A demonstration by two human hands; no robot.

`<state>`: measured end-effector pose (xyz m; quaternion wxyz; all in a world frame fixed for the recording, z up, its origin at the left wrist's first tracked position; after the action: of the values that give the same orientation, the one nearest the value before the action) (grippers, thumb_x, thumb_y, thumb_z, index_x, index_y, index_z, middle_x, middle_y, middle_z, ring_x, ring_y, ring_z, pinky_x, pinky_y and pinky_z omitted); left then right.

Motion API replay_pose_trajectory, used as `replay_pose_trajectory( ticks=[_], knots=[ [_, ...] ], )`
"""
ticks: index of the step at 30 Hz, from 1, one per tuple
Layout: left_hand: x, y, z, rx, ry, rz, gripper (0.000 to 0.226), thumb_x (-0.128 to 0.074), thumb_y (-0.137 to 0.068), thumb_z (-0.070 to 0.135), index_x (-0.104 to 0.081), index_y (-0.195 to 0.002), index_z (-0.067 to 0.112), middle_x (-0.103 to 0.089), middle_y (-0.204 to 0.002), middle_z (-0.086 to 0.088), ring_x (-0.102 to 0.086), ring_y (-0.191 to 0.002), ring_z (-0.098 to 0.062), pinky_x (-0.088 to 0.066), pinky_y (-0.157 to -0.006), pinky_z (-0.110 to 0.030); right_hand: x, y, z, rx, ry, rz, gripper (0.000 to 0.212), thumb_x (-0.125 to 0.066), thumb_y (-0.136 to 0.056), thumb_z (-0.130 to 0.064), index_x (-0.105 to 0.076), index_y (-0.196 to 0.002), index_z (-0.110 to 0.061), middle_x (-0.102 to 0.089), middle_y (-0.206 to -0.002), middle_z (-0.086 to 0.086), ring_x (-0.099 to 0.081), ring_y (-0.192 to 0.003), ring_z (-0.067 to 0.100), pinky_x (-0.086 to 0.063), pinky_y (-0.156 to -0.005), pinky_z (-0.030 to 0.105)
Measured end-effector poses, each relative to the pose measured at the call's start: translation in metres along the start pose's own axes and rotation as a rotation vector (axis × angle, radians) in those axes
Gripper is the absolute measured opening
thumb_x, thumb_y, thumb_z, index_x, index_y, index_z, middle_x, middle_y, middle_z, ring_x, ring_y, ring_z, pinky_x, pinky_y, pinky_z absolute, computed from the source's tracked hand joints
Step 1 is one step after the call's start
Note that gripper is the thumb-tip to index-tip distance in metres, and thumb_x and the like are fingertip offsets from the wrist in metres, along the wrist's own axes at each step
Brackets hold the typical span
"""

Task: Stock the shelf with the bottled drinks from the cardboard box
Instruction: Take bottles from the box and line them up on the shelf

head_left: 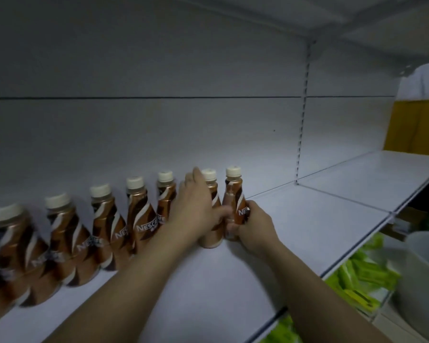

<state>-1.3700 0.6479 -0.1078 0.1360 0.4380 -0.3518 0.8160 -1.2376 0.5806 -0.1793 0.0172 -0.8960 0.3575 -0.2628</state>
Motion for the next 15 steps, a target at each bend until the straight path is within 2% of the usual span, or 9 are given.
replay_pose_trajectory(
  ticks=[1, 3, 5, 7, 11, 15],
  knots=[
    [0.012, -0.011, 0.004, -0.044, -0.065, 0.042, 0.108, -0.077, -0.069, 0.050, -0.012, -0.149, 0.016, -0.039, -0.143, -0.014, -0.041, -0.127, -0.030, -0.039, -0.101, -0.042, -0.007, -0.006, -0.002, 0.000, 0.022, 0.003, 0.048, -0.075, -0.068, -0.019, -0.057, -0.113, -0.021, -0.067, -0.106, 0.000, -0.063, -0.092, 0.020, -0.052, -0.083, 0.036],
    [0.029, -0.032, 0.011, -0.108, -0.268, 0.061, 0.082, -0.072, -0.079, 0.041, -0.029, -0.143, 0.015, -0.054, -0.127, -0.013, -0.050, -0.114, -0.030, -0.039, -0.093, -0.040, -0.018, -0.015, -0.007, 0.000, 0.062, 0.020, 0.046, -0.073, -0.072, -0.021, -0.055, -0.114, -0.020, -0.067, -0.108, 0.001, -0.062, -0.095, 0.022, -0.050, -0.084, 0.035],
    [0.038, -0.047, 0.013, -0.170, -0.560, 0.010, 0.037, -0.064, -0.086, 0.032, -0.055, -0.120, 0.020, -0.064, -0.105, -0.006, -0.055, -0.098, -0.025, -0.033, -0.092, -0.042, -0.030, -0.021, -0.011, 0.006, 0.071, 0.037, 0.045, -0.072, -0.076, -0.022, -0.053, -0.117, -0.020, -0.066, -0.112, 0.002, -0.060, -0.096, 0.021, -0.047, -0.085, 0.033],
    [0.041, -0.059, 0.008, -0.236, -0.734, -0.037, 0.016, -0.059, -0.088, 0.032, -0.062, -0.101, 0.023, -0.065, -0.093, -0.002, -0.055, -0.088, -0.023, -0.028, -0.093, -0.042, -0.040, -0.022, -0.011, 0.018, 0.045, 0.051, 0.047, -0.071, -0.080, -0.023, -0.051, -0.123, -0.022, -0.064, -0.118, 0.001, -0.060, -0.102, 0.021, -0.046, -0.090, 0.036],
    [0.042, -0.073, -0.001, -0.298, -0.652, -0.063, 0.029, -0.061, -0.083, 0.051, -0.064, -0.090, 0.022, -0.061, -0.084, 0.001, -0.054, -0.080, -0.021, -0.028, -0.090, -0.041, -0.045, -0.022, -0.006, 0.044, -0.021, 0.055, 0.049, -0.071, -0.083, -0.019, -0.049, -0.127, -0.026, -0.061, -0.120, -0.004, -0.058, -0.111, 0.020, -0.043, -0.094, 0.032],
    [0.035, -0.080, -0.005, -0.335, -0.631, -0.016, 0.036, -0.064, -0.081, 0.053, -0.061, -0.096, 0.021, -0.059, -0.090, -0.002, -0.050, -0.080, -0.022, -0.027, -0.082, -0.038, -0.046, -0.026, -0.007, 0.064, 0.026, 0.080, 0.062, -0.073, -0.080, -0.017, -0.046, -0.135, -0.023, -0.052, -0.122, 0.004, -0.057, -0.109, 0.022, -0.046, -0.101, 0.039]
  ],
)
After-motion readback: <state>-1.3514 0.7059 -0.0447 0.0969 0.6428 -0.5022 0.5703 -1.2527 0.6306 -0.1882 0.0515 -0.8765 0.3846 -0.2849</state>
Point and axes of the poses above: each hand's wrist, its own y-axis away from the middle knuckle, its own x-axis out of the back of the hand, z = x × y, the point moved 3 cm from there along -y, towards the middle knuckle
